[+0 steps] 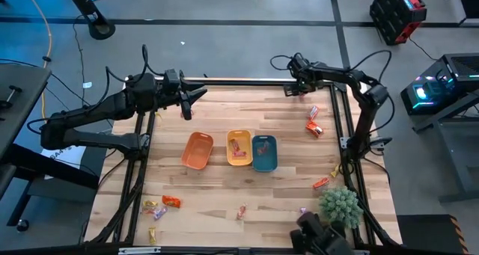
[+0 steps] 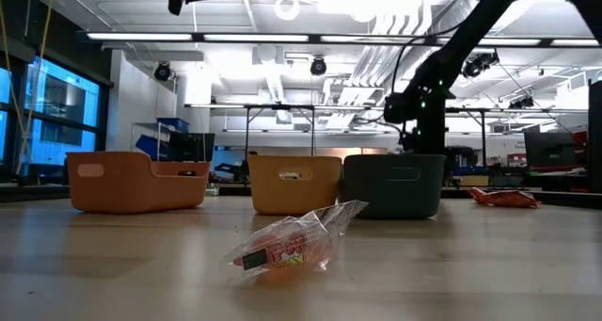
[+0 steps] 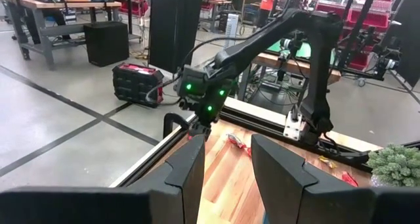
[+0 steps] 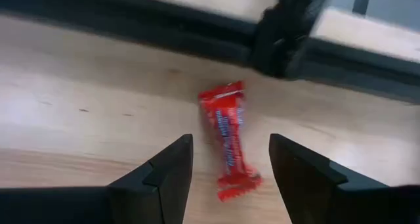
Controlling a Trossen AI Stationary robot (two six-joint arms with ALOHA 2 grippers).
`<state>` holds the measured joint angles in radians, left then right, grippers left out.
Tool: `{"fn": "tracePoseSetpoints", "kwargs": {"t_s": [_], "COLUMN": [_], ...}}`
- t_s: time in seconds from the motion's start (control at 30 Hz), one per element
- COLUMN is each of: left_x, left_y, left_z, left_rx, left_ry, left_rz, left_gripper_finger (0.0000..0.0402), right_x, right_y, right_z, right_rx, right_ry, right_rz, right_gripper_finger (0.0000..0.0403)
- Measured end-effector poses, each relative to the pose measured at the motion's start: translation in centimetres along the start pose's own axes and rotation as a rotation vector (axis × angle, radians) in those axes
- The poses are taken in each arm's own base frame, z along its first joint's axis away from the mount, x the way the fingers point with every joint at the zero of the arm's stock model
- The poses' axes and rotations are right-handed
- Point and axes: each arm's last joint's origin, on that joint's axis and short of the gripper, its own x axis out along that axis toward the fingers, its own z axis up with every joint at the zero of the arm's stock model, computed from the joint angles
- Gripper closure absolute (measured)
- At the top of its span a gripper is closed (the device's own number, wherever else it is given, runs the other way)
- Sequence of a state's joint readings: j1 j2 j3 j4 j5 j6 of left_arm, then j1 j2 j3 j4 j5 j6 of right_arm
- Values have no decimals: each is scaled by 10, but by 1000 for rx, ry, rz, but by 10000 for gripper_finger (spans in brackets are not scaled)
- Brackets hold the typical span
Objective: Sort candy
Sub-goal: Put the red candy into the yellow bin
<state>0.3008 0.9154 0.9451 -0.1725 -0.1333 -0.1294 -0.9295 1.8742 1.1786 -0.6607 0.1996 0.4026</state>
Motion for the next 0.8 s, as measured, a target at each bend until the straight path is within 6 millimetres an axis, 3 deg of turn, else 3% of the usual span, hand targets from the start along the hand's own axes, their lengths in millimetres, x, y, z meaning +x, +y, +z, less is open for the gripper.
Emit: {"fn": "tracePoseSetpoints", "kwargs": {"t_s": [0.23,0.3,0.4,0.47,0.6,0.8], "left_x": [0,0,0,0,0,0], "left_y": [0,0,0,1,2,3], "left_z": [0,0,0,0,0,-1], "left_rx": [0,0,1,1,2,6], "left_ry": [-1,-2,-3,-5,-9,3], "left_rz": [3,11,14,33,64,92], "left_gripper_finger": [284,284,284,284,284,284], "right_x": [12,9,-1,-12,-44,-109], "right_y": [8,11,18,23,38,93], "right_z": [-2,-4,-11,-13,-25,-64], "right_rx": [-53,-97,-214,-281,-390,-591], "right_ry": [37,31,48,35,6,-114], "right_rz": [33,40,80,139,257,640], "right_gripper_finger": [227,264,355,386,378,393]}}
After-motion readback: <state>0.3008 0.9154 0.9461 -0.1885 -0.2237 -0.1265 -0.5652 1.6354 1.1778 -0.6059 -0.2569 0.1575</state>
